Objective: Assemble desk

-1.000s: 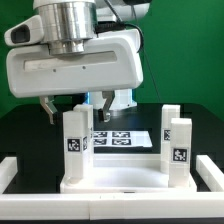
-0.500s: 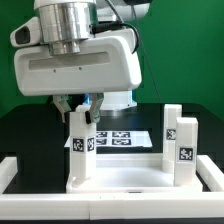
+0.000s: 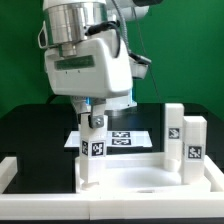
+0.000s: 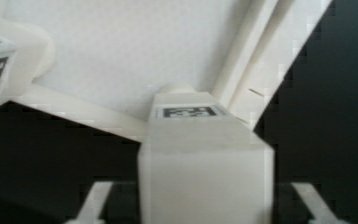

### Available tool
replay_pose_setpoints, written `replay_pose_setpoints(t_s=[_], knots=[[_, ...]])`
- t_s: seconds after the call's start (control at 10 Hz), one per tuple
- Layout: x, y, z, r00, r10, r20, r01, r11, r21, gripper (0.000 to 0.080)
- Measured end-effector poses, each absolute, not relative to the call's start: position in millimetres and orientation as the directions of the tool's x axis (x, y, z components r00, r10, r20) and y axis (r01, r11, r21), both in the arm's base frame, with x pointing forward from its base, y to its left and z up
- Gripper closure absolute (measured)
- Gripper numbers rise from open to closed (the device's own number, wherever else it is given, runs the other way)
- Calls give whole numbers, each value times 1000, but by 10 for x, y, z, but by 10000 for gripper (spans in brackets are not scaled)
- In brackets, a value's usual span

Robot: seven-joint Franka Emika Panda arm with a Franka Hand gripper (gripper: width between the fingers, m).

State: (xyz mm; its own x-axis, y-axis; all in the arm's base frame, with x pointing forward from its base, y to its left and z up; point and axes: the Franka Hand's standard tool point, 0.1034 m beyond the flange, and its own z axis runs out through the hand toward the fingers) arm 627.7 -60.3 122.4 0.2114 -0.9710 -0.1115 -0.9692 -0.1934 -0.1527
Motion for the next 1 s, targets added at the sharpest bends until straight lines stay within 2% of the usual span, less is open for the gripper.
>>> replay_pose_setpoints(t_s=[0.1, 0.3, 0.5, 0.6, 0.7, 0.8, 0.9, 1.0], knots=[[6291, -611, 1216, 83, -986, -143, -986, -60, -159, 508], [6300, -582, 1215, -112, -978, -175, -982, 136, -131, 508], [6296, -576, 1209, -53, -984, -167, -987, 77, -140, 508], [6296, -575, 1207, 37, -988, -148, -988, -14, -151, 328], [6297, -555, 1193, 250, -962, -108, -958, -229, -171, 213], [6265, -466, 1158, 426, -900, -89, -899, -410, -153, 213], [6242, -408, 1145, 516, -852, -89, -853, -502, -143, 163], [6254, -447, 1150, 562, -824, -73, -823, -548, -152, 153]])
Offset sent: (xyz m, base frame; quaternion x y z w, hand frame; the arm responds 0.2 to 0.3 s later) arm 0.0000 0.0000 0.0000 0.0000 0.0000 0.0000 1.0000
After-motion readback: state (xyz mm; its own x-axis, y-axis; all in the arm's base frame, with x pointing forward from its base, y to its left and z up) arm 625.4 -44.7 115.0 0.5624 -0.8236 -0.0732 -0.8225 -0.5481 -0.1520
